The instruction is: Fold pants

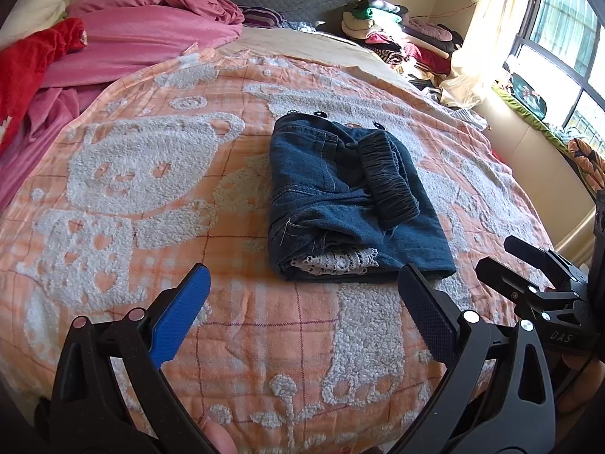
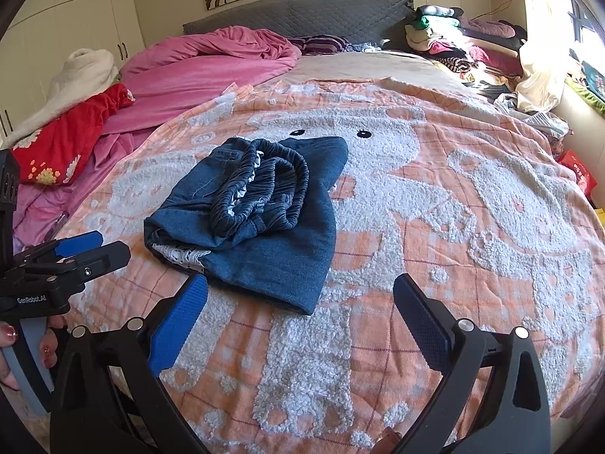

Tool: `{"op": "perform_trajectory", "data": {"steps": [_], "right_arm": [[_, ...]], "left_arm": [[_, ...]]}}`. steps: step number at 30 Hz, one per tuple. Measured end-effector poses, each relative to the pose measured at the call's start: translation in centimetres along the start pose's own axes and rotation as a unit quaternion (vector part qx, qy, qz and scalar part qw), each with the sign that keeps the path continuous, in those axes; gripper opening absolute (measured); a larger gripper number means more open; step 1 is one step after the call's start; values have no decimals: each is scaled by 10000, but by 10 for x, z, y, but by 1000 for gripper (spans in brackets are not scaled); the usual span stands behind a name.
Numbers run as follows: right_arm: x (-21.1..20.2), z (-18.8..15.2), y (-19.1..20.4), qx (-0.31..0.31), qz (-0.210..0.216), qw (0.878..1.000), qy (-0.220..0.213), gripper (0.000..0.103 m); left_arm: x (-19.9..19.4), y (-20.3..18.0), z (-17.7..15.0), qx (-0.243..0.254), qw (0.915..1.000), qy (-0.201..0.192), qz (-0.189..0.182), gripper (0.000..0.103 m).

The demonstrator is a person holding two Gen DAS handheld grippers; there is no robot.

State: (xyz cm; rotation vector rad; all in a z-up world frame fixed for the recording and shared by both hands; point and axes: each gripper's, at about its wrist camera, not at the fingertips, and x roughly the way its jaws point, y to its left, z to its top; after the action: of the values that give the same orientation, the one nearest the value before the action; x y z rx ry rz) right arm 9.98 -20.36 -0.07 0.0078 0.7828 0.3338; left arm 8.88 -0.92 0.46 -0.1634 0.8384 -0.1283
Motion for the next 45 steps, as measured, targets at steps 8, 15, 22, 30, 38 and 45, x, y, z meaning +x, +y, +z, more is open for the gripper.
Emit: {"op": "perform_trajectory", "data": {"steps": [8, 15, 22, 30, 38, 45], "right_arm": [[-1, -1, 0, -20, -32, 10000, -12, 98], [-2, -1, 1, -25, -67, 10000, -8, 98], [-2, -1, 1, -20, -77, 10000, -15, 98], [-4, -1, 2, -37, -108, 9999, -26, 98], [-5, 0, 2, -37, -157, 9999, -40, 98], [-5, 2, 1, -58, -187, 9998, -33, 98]], "left_arm": [[-1, -1, 0, 12, 10000, 8, 30, 94], [-3, -2, -1, 19, 10000, 24, 23, 94], [-3, -2, -1, 16, 10000, 28, 39, 94], [-3, -2, -2, 8, 10000, 38, 30, 94], [-4, -2, -1, 2, 10000, 34, 4, 94], [-2, -2, -3, 172, 9994, 77, 296, 94]]}}
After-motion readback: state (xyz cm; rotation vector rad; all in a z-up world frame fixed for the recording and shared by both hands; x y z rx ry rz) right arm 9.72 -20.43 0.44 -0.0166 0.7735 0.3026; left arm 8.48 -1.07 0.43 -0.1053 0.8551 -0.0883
